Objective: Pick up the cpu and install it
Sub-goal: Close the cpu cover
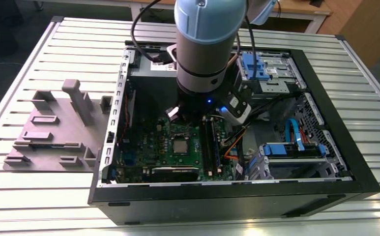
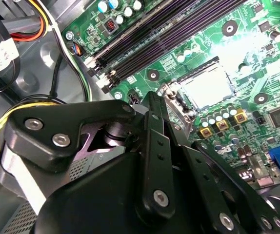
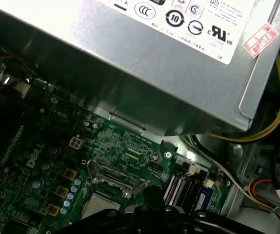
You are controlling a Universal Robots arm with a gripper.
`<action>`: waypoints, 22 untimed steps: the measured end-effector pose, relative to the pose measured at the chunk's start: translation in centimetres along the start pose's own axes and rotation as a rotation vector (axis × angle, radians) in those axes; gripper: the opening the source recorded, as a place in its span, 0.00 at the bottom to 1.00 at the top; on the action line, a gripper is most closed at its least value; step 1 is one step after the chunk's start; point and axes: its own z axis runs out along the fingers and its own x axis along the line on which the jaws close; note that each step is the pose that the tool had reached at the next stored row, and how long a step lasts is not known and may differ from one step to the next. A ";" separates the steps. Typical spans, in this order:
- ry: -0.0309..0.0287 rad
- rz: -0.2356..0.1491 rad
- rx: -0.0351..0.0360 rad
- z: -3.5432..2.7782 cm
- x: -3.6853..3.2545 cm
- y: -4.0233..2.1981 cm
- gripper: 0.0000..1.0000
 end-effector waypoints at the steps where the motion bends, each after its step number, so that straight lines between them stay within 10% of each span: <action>1: 0.0007 0.000 -0.0003 -0.02 0.01 -0.06 0.10; 22: 0.0160 0.003 -0.0074 -0.33 0.31 -1.79 0.10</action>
